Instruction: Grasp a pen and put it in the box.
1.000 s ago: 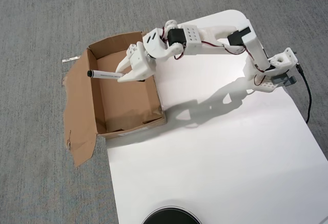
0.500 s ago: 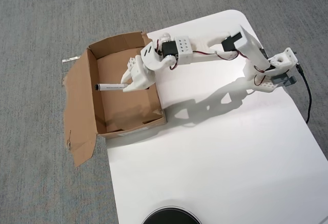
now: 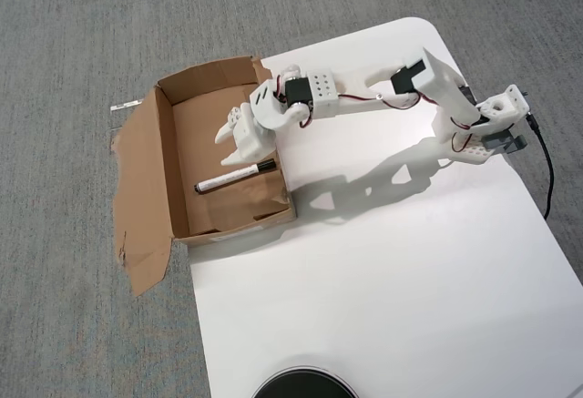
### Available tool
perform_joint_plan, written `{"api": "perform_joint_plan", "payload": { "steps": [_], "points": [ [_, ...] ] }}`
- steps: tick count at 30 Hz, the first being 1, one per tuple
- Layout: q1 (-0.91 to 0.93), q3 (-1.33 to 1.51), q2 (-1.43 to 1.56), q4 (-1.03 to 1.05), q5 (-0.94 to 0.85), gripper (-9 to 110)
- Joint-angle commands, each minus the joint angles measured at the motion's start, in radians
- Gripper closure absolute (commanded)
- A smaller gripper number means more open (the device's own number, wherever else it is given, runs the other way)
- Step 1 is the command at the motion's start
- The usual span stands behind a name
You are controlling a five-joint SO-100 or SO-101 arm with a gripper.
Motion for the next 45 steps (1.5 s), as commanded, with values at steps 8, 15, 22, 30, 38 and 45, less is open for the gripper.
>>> {"api": "perform_joint_plan", "payload": {
  "steps": [8, 15, 22, 30, 38, 45],
  "points": [
    [-0.008, -0.024, 0.084, 0.009, -0.008, 86],
    [-0.005, -0.036, 0.227, 0.282, -0.099, 86],
    [-0.005, -0.036, 0.411, 0.546, -0.222, 86],
    [-0.005, -0.018, 0.617, 0.569, -0.277, 101],
    [-0.016, -0.018, 0.736, 0.569, -0.429, 101],
    [-0.016, -0.016, 0.807, 0.569, -0.657, 101]
  ]
}}
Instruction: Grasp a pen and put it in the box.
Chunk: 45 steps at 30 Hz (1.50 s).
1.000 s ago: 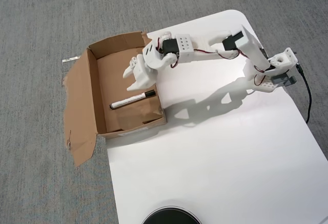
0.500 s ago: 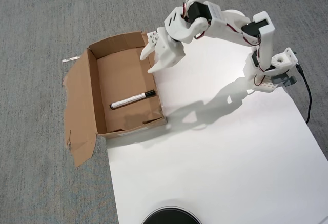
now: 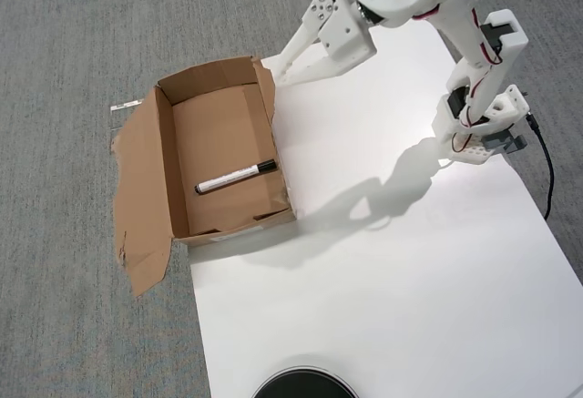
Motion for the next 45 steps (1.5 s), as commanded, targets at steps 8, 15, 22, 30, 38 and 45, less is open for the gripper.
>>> {"api": "perform_joint_plan", "payload": {
  "steps": [8, 15, 22, 30, 38, 45],
  "points": [
    [-0.004, -0.008, 0.175, 0.006, -0.476, 101],
    [-0.004, 0.041, 0.256, 0.006, -0.674, 101],
    [-0.004, 0.361, 0.462, 0.006, -0.783, 101],
    [-0.002, 0.772, 0.747, 0.002, -0.786, 101],
    [-0.004, 1.142, 0.989, -0.017, -0.785, 101],
    [-0.004, 1.395, 1.157, -0.026, -0.774, 101]
  ]
}}
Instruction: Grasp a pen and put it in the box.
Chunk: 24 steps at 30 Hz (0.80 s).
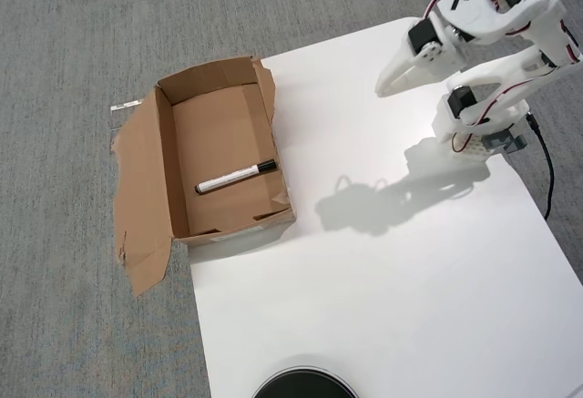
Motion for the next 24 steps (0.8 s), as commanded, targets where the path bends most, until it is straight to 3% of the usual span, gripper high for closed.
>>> {"api": "perform_joint_plan", "payload": {
  "steps": [1, 15, 24],
  "points": [
    [-0.001, 0.16, 0.124, -0.026, 0.008, 101],
    [-0.002, 0.688, 0.492, -0.152, 0.01, 101],
    [-0.004, 0.981, 0.687, -0.479, 0.01, 101]
  ]
}}
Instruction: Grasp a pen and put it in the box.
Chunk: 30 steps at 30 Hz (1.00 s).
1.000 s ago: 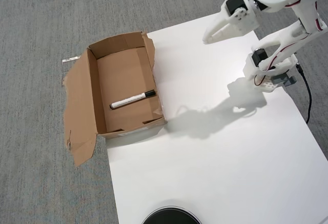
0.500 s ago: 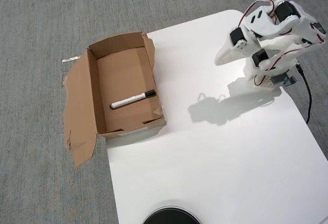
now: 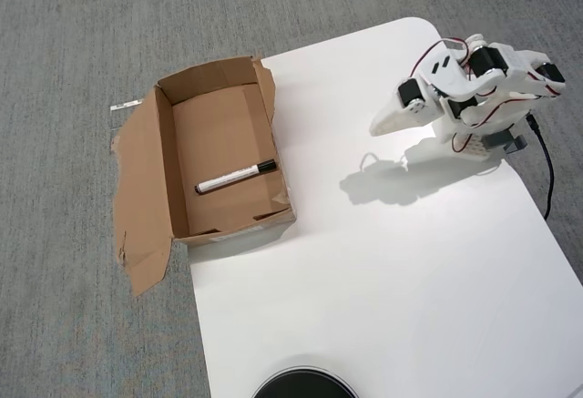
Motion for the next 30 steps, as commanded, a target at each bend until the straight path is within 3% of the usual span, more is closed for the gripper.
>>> {"api": "perform_joint_plan", "payload": {
  "steps": [1, 7, 20, 30],
  "points": [
    [-0.002, 0.113, 0.077, -0.17, 0.004, 101],
    [-0.076, 0.257, 0.12, -0.319, -0.007, 101],
    [-0.104, 0.335, 0.123, -0.305, -0.012, 101],
    [-0.097, 0.317, 0.127, -0.015, -0.012, 101]
  ]
}}
